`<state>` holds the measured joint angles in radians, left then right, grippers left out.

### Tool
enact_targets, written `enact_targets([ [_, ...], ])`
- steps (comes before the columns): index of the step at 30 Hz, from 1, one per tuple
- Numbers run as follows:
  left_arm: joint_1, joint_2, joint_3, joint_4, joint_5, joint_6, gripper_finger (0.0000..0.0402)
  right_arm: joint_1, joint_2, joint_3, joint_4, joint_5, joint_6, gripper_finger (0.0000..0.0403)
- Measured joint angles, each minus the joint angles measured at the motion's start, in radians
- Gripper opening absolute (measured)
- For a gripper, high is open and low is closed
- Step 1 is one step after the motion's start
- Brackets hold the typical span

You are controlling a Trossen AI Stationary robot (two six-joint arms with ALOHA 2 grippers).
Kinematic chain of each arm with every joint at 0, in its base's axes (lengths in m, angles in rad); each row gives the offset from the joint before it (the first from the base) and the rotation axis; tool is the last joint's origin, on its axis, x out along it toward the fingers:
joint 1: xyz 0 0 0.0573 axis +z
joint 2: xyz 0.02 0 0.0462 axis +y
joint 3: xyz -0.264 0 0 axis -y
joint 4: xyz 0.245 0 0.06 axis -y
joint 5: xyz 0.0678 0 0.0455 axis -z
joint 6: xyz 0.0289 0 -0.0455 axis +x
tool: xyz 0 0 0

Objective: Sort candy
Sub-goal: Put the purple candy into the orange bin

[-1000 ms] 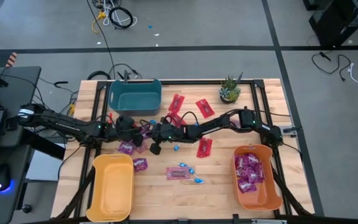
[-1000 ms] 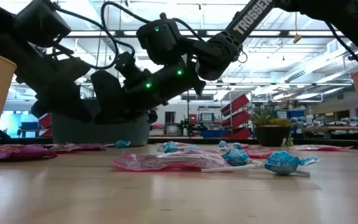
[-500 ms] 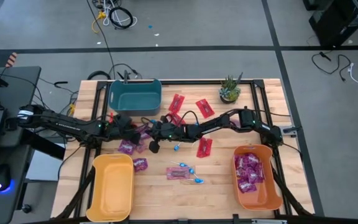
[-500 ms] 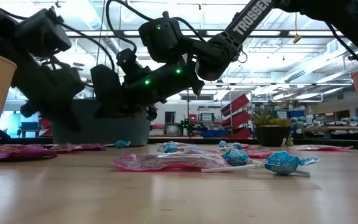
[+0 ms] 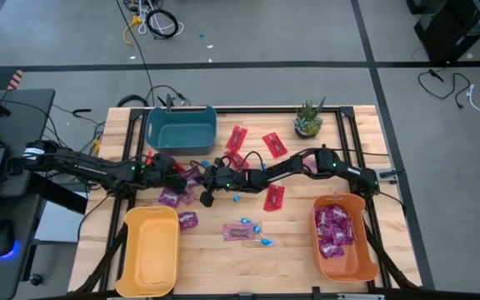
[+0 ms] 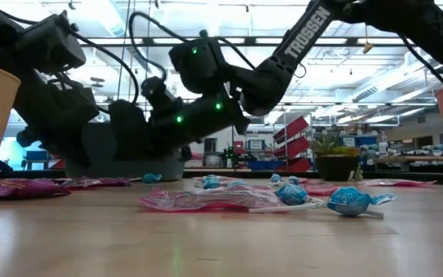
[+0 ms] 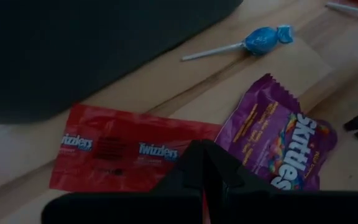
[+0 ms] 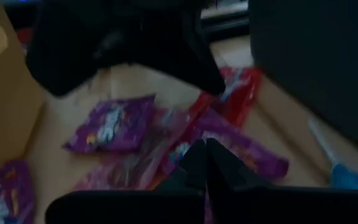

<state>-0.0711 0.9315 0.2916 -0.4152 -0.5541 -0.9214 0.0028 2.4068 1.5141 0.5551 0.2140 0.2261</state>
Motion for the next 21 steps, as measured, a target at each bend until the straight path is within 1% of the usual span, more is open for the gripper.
enact_targets([
  [4,0.0,-0.017,0.0,0.003,-0.017,0.0,0.0,-0.009,0.01,0.001,0.0,0.003,-0.013,0.0],
  [12,0.0,-0.043,0.0,0.025,-0.018,0.001,0.0,-0.018,0.057,0.001,-0.002,-0.002,0.036,0.0],
  [15,0.0,-0.043,0.0,0.043,-0.018,0.021,0.0,-0.018,0.06,0.001,-0.006,-0.025,0.051,0.0],
  [19,0.0,-0.043,0.0,0.062,-0.014,0.028,0.0,-0.018,0.051,0.005,-0.07,-0.033,0.062,0.0],
  [21,0.0,-0.043,0.0,0.06,-0.013,0.029,0.0,-0.015,0.048,0.005,-0.087,-0.073,0.063,0.0],
])
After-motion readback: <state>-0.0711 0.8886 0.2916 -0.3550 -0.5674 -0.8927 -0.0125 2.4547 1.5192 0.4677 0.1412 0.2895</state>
